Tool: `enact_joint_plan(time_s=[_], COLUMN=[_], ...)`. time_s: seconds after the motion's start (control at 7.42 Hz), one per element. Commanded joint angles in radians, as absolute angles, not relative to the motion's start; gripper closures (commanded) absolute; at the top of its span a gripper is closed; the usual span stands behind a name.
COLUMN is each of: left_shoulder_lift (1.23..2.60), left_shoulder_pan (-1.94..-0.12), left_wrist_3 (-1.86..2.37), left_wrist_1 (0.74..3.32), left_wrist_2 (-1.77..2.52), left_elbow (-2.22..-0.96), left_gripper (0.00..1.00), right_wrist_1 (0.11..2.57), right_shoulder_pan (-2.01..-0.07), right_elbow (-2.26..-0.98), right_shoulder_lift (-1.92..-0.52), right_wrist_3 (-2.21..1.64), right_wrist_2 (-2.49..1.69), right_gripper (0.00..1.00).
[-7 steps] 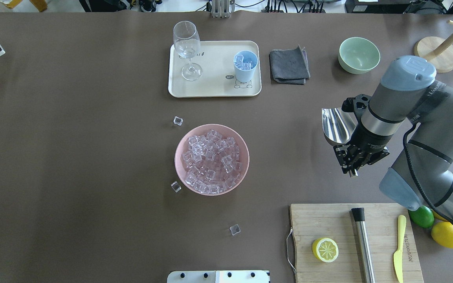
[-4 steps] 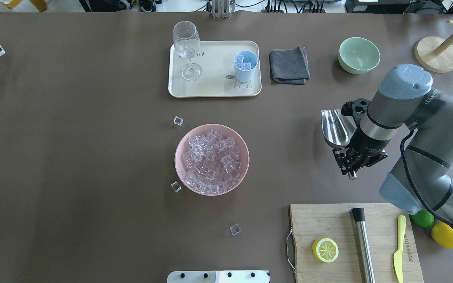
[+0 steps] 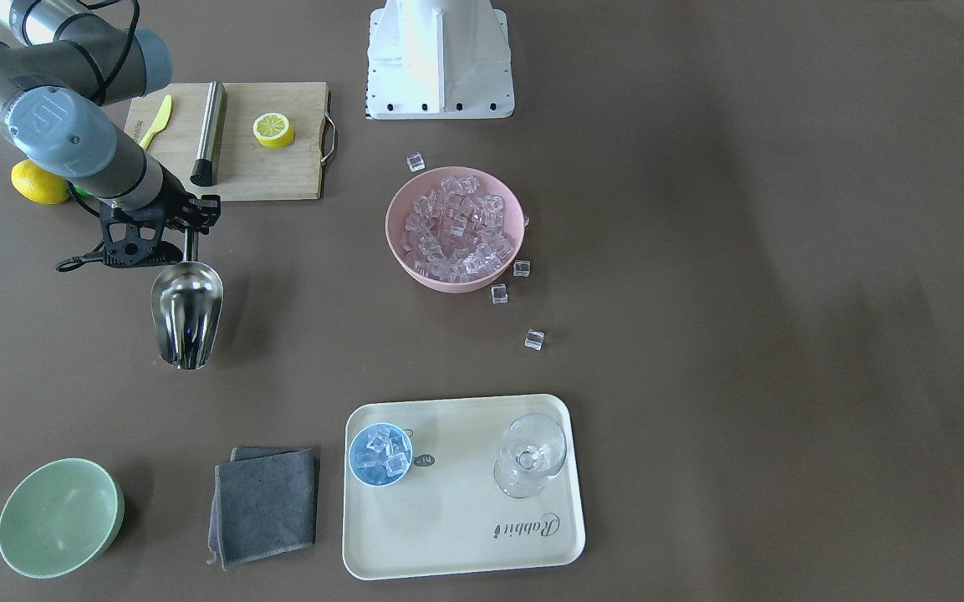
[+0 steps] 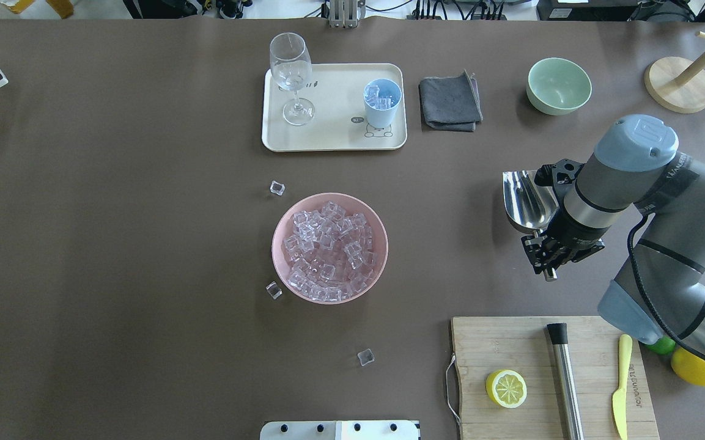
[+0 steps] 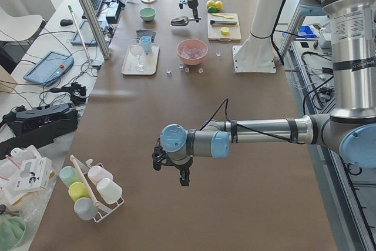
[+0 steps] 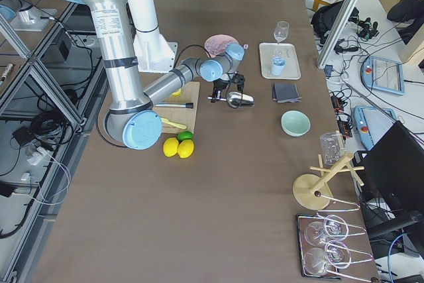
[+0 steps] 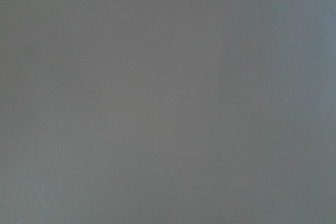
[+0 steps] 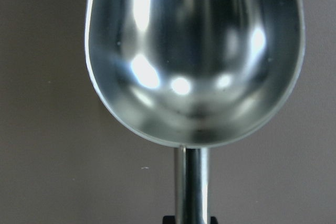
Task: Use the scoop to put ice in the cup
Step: 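Lower the scoop onto the table beside the cutting board with the right gripper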
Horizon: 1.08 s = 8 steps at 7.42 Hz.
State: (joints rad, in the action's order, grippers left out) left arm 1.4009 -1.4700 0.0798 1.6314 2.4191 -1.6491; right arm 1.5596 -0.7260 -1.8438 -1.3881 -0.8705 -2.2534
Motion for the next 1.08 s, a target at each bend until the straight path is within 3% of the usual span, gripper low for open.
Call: enact_joint_plan(time_s=[0.0, 0.94], left_shoulder_lift=[1.404, 1.405], left_shoulder_pan=[-1.468, -1.447], left_wrist_3=[0.08, 0.08], left_wrist_1=[1.632, 1.632], left_wrist_2=[2.421, 2.419], left_elbow=[-1.641, -1.638], left_gripper=[0.02, 0.02], right_wrist_1=[1.497, 1.497], right_shoulder_pan=[-0.713, -0.706], right_elbow=[-1.822, -1.815], right_shoulder_lift=[-1.401, -1.396], right_wrist_3=[-0.902, -0.9], right_wrist_2=[-2.244, -2.246], right_gripper=[1.0, 1.0])
